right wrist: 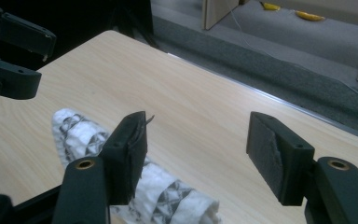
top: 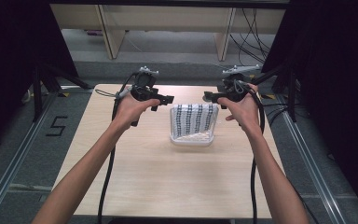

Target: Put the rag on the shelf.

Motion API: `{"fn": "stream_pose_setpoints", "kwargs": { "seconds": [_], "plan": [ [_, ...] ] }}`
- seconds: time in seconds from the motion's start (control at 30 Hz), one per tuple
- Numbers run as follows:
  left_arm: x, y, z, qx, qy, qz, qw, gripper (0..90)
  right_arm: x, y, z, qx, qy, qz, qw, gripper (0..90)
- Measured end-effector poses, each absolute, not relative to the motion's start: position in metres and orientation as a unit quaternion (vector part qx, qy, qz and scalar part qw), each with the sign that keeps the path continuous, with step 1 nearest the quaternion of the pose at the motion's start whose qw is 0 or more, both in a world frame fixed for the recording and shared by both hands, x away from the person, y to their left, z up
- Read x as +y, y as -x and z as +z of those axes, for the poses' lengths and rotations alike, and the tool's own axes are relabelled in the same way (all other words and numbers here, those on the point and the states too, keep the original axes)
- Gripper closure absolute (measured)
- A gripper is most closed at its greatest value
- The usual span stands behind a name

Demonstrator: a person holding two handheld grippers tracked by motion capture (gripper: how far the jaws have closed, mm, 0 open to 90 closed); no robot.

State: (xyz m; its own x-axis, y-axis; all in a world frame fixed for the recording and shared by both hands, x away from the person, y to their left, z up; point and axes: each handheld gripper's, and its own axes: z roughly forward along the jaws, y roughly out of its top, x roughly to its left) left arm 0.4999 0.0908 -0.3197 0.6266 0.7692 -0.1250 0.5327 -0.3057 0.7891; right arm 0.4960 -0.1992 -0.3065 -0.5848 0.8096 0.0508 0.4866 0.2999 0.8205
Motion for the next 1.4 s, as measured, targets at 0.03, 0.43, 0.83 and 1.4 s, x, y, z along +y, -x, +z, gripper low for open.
{"fn": "stream_pose_setpoints", "kwargs": {
  "seconds": [0.03,0.43,0.83,1.4],
  "plan": [
    [0.091,-0.497,-0.32,0.407,-0.796,0.141,0.425,26.9,-0.199,-0.492,-0.306,0.784,-0.414,0.421,0.192,38.9],
    [0.091,-0.467,-0.324,0.382,-0.802,0.141,0.437,26.0,-0.2,-0.466,-0.31,0.796,-0.386,0.426,0.191,36.0],
    [0.097,-0.444,-0.34,0.369,-0.807,0.135,0.441,25.9,-0.199,-0.448,-0.318,0.797,-0.376,0.436,0.185,33.6],
    [0.115,-0.419,-0.365,0.36,-0.809,0.122,0.448,24.7,-0.203,-0.429,-0.331,0.796,-0.368,0.447,0.178,30.3]
  ]
}}
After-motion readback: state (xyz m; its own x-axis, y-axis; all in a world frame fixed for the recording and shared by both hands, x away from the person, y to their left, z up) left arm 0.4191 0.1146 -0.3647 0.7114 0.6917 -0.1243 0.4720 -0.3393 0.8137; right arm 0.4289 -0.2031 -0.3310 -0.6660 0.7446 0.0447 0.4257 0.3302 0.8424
